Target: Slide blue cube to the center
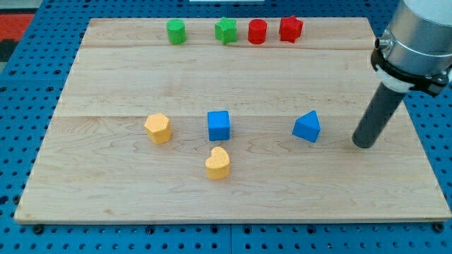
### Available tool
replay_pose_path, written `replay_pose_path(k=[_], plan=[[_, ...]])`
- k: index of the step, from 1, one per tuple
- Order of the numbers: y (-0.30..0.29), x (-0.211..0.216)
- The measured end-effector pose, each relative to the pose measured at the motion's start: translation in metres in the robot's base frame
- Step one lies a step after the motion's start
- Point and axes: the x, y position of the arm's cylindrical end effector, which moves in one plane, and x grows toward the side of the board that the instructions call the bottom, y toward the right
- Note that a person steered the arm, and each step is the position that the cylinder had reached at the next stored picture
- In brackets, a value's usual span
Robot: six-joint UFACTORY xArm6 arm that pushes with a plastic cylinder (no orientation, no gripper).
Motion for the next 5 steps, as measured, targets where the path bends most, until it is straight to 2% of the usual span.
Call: replay_pose_path(k=[1, 2, 3, 5], plan=[[-0.078, -0.002], [-0.115, 0.0], [-0.112, -0.002], [-0.23, 0.005]])
